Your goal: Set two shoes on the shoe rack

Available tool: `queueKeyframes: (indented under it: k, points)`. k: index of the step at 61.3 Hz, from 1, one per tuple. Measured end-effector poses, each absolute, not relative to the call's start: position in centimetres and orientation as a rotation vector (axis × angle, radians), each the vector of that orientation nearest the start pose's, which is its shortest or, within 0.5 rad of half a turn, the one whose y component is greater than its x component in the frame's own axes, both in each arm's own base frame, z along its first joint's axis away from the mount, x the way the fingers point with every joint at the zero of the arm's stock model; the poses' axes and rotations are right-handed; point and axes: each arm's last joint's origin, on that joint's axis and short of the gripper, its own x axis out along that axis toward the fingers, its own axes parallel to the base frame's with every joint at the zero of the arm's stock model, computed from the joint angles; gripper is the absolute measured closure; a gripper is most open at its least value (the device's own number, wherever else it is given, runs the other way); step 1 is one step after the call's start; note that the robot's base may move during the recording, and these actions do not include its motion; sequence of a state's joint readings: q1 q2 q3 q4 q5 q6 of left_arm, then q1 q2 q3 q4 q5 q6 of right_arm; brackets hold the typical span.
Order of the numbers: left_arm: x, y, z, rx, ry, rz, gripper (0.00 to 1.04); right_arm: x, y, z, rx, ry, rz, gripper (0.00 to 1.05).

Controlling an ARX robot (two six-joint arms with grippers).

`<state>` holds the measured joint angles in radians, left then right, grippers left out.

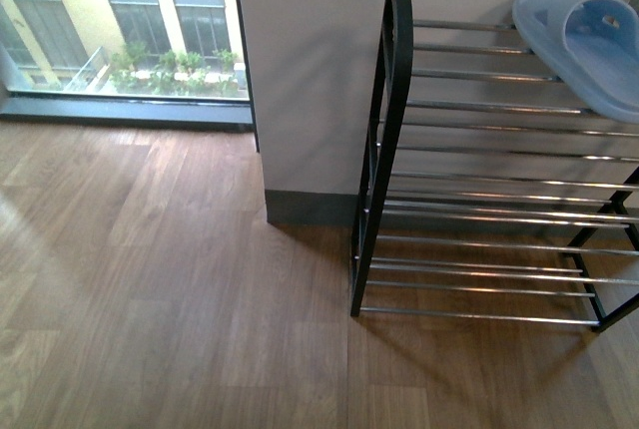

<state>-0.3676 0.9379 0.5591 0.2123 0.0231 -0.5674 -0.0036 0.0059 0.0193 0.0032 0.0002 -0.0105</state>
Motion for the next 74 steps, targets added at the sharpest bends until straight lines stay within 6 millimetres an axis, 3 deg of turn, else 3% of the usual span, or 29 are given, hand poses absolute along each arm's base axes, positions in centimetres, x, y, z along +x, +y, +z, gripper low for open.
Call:
queueKeyframes:
  k: [5,7,21,40,45,55,62,74]
  points:
    - [22.3,-10.1,27.0,-0.532,0.314,-0.402,1.03,9.7,0.0,17.0,-0.010,-0.017,-0.004,0.09]
    - [24.0,-11.4,26.7,-0.529,0.358,-0.431,1.03,9.7,0.0,17.0,-0.010,-0.017,-0.004,0.09]
    - [31.1,-16.3,24.5,-0.508,0.504,-0.489,1.03,9.7,0.0,17.0,-0.010,-0.017,-0.004,0.09]
    - [38.3,-21.4,22.1,-0.500,0.617,-0.521,1.03,9.7,0.0,17.0,-0.010,-0.017,-0.004,0.09]
    - [40.4,-23.7,21.4,-0.474,0.643,-0.525,1.03,9.7,0.0,17.0,-0.010,-0.017,-0.004,0.09]
    - [43.2,-29.5,20.1,-0.363,0.644,-0.561,1.03,9.7,0.0,17.0,-0.010,-0.017,-0.004,0.09]
    - [44.1,-31.8,19.8,-0.275,0.591,-0.527,1.03,9.7,0.0,17.0,-0.010,-0.017,-0.004,0.09]
    - [45.6,-33.8,19.5,-0.180,0.521,-0.447,1.03,9.7,0.0,17.0,-0.010,-0.017,-0.004,0.09]
